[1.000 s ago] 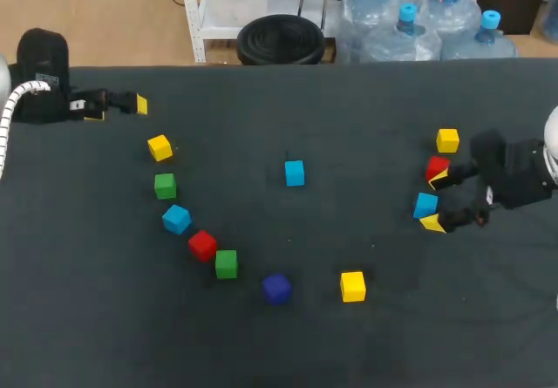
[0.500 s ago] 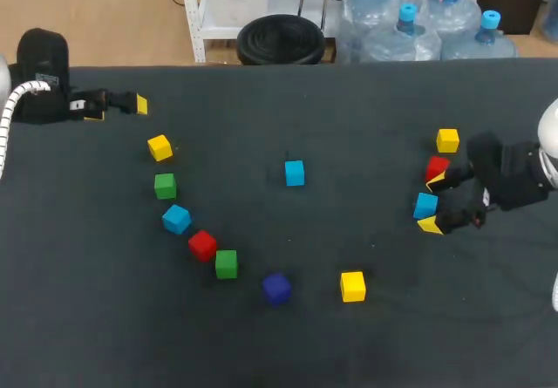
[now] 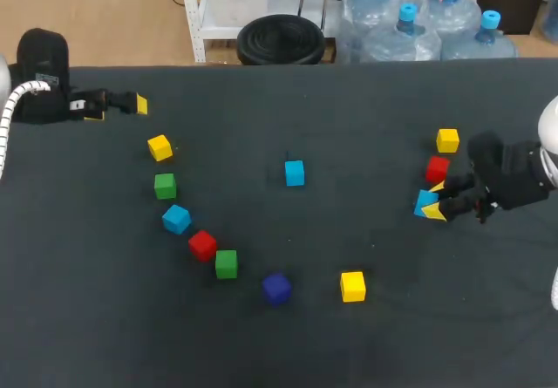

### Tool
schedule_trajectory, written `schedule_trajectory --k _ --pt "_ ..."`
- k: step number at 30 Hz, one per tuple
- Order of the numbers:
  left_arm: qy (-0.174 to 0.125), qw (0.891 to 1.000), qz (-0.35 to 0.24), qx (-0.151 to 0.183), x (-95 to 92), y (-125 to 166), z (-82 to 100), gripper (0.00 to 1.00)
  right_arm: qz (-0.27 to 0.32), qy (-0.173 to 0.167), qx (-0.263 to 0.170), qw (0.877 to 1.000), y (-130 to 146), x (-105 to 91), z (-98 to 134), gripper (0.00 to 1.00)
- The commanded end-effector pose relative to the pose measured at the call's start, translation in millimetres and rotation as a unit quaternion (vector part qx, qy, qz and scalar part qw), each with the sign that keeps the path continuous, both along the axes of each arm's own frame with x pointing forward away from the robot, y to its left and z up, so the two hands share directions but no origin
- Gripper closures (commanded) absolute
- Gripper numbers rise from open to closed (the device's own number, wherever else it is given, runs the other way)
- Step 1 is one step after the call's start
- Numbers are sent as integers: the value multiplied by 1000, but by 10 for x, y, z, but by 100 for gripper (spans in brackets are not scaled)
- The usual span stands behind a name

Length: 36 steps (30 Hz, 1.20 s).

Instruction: Place the blue cubes, place green cubes on the blue cubes, place the yellow cubes on the green cubes, then place the red cubes on the yellow cubes, and place purple cube on the red cubes.

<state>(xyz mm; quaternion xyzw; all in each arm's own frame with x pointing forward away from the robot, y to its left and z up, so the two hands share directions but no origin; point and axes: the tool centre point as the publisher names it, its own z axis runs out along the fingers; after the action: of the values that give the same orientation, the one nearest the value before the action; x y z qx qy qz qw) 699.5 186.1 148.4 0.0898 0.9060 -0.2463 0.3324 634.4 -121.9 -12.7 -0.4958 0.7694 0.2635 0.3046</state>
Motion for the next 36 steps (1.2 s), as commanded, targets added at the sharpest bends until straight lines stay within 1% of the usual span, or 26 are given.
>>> schedule_trajectory --k 1,7,11,16,24,27,31,36 --pt "2 1000 2 3 3 -9 12 0 0 -1 0 1000 -10 6 11 100" --pt "2 1000 2 3 3 -9 12 0 4 -8 -4 1000 -15 58 108 100" --pt "2 1000 2 3 3 -9 12 0 32 -2 -6 999 0 129 199 100" --pt "2 1000 2 3 3 -9 12 0 81 -7 -20 996 72 232 278 100" --pt "2 1000 2 3 3 -9 12 0 133 -16 -29 991 276 356 325 100" --pt "2 1000 2 3 3 -9 12 0 148 -29 -34 988 372 392 324 100" --pt "2 1000 2 3 3 -9 12 0 163 -36 -34 985 501 449 305 100" --pt "2 1000 2 3 3 -9 12 0 184 -57 -47 980 661 517 287 100"
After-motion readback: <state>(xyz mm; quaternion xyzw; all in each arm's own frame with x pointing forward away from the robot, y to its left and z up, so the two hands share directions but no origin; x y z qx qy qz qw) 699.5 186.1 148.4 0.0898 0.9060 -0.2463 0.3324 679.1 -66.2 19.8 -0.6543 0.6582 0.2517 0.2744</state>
